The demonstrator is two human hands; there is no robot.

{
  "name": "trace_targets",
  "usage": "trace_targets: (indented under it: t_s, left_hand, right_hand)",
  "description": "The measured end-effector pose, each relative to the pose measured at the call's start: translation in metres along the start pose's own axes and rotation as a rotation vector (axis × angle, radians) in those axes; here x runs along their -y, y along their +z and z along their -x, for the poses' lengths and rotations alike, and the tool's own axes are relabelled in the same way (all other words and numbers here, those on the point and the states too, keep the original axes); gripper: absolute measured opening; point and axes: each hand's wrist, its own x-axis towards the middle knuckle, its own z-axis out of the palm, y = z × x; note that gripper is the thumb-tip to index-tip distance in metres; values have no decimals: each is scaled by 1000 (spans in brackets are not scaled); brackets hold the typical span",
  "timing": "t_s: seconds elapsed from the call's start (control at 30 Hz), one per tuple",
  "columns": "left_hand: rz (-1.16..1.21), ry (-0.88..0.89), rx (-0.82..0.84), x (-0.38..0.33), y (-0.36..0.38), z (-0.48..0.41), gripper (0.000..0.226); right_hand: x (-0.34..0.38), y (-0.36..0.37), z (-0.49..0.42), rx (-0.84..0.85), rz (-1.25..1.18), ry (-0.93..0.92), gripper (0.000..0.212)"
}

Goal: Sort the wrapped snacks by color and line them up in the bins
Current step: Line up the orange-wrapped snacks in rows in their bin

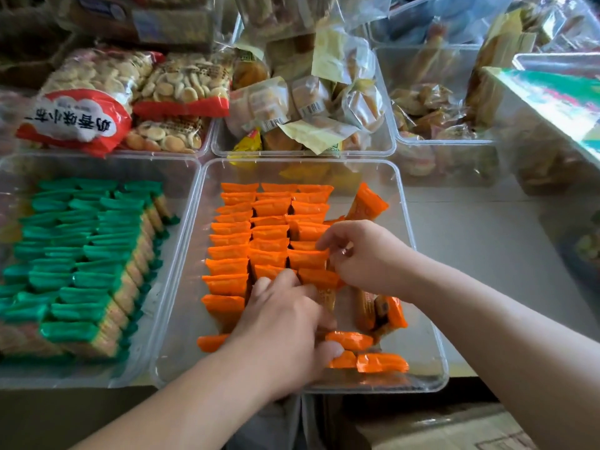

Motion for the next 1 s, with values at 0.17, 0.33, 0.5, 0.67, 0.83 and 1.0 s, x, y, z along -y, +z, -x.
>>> trace_targets:
  t_s: [0.17,0.33,0.5,0.67,0.83,1.0]
  left_hand:
    - [162,-16,-50,12,-3,11,36]
    - [779,-291,-414,26,-17,32,14]
    - [951,-348,-604,26,-4,31,18]
    - [1027,-427,-650,34,0,31,39]
    - [1008,-408,-673,31,-2,33,42]
    - [976,-411,-675,31,-1,30,39]
  right_hand:
    - [-4,1,2,79,76,21,33]
    - [-3,11,4,80,90,20,39]
    - [4,-2,4,25,31,77,31]
    - [20,-25,10,6,-229,159,33]
    - [21,-29,8,75,-380,203,49]
    - [13,-26,5,67,-438,219,51]
